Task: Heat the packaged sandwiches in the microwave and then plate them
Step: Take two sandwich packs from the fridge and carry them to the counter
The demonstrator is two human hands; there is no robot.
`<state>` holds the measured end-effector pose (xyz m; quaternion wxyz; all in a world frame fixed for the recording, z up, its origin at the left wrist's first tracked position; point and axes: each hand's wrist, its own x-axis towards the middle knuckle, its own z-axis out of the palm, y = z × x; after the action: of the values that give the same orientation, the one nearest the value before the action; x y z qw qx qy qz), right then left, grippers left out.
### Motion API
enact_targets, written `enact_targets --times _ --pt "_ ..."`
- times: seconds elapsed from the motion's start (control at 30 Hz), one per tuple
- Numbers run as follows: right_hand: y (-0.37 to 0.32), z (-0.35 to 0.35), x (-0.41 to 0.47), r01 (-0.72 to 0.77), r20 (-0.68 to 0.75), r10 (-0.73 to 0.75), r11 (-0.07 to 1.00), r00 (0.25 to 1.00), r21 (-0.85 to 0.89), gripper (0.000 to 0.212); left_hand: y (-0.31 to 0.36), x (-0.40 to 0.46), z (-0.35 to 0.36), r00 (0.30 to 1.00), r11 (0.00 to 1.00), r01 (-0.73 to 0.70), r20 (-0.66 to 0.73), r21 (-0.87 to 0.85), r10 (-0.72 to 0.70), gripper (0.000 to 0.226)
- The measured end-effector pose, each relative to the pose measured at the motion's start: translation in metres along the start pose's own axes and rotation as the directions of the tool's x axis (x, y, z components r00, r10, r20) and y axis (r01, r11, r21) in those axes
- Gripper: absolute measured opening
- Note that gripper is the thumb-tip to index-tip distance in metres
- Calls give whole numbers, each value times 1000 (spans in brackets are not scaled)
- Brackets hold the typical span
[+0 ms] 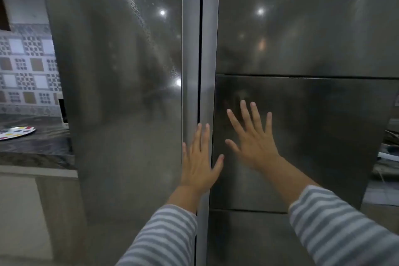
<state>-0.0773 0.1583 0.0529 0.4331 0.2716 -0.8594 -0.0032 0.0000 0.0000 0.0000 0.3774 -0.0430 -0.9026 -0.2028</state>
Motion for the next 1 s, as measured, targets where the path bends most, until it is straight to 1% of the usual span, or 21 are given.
enact_targets --times 0.07,0.13,0.2,0.27,0.43,0.53,0.7,0.83,1.0 --pt "5 20 7 60 -32 -60 998 998 -27 75 -2 5 24 996 989 81 38 -121 -76 91" --pt "11 43 7 115 -69 -122 989 990 -89 75 -5 5 47 991 967 126 73 -222 -112 96" --pt "15 57 9 133 -102 -144 985 984 -106 75 -4 4 64 983 926 177 107 -334 -150 99" --pt "17 62 11 134 -122 -147 985 982 -105 75 -4 5 76 977 901 210 115 -379 -180 101" --pt "16 60 11 138 -166 -158 983 973 -124 76 -8 8 89 968 902 248 47 -354 -247 105" --pt "15 57 12 124 -170 -146 984 975 -131 76 -6 9 86 964 894 264 59 -361 -261 107" --pt "16 54 12 120 -129 -136 985 982 -124 78 2 12 81 954 885 298 79 -359 -289 107" --pt "13 49 6 116 -130 -132 986 983 -120 78 7 3 75 960 908 280 62 -313 -274 106" --pt "13 24 -14 112 -140 -129 986 982 -122 78 26 -22 55 972 937 236 73 -256 -225 107"
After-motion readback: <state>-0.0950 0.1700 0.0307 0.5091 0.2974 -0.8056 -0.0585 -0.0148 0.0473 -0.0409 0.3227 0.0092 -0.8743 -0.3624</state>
